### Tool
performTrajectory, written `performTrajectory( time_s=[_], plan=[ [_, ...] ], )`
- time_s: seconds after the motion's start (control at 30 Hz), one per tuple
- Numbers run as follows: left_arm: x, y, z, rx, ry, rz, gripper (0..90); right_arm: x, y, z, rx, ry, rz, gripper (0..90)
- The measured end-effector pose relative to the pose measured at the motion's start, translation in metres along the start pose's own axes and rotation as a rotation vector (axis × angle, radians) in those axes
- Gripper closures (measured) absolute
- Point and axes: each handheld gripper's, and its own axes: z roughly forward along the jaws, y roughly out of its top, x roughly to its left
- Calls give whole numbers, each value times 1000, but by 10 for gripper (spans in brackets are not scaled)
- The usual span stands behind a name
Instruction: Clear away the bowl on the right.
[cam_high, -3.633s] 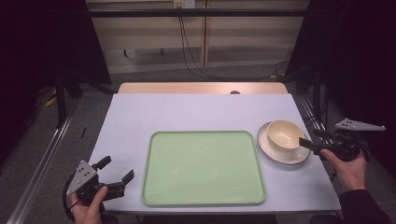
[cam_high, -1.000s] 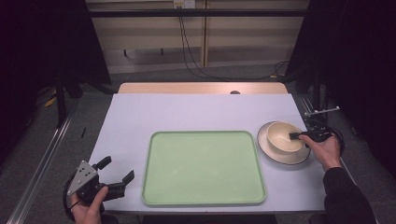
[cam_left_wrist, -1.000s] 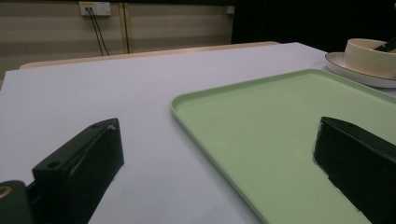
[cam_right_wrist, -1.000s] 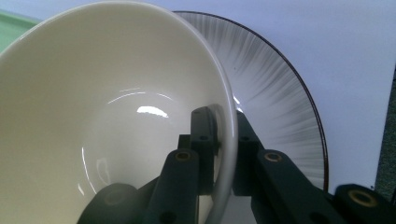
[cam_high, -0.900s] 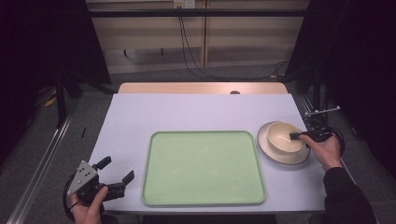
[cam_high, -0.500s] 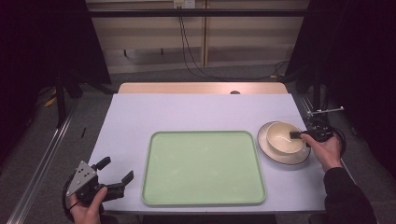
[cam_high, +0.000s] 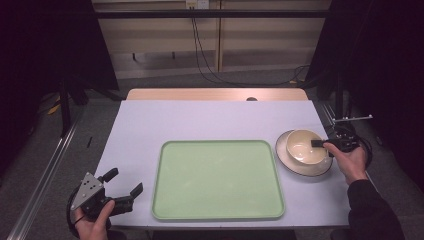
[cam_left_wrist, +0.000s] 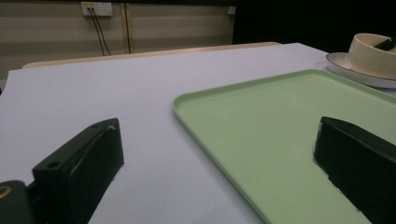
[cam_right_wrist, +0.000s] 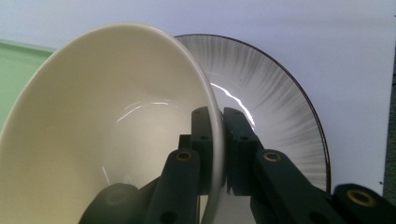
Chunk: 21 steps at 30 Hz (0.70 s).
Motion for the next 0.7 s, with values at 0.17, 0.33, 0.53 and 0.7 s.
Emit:
performTrajectory(
  time_s=[0.17,0.33,0.53,0.7],
  plan=[
    [0,0,-1,-2,-1,-1,17,0,0,-2,-9,8,-5,842],
    [0,0,-1,-5,-4,-6,17,0,0,-5,-16,19,-5,842],
    [0,0,-1,-4,-6,-4,17,-1,-2,-11,-37,37,-3,842],
    [0,0,-1,-4,-1,-1,17,-2,-3,-17,-49,41,-7,842]
  ],
)
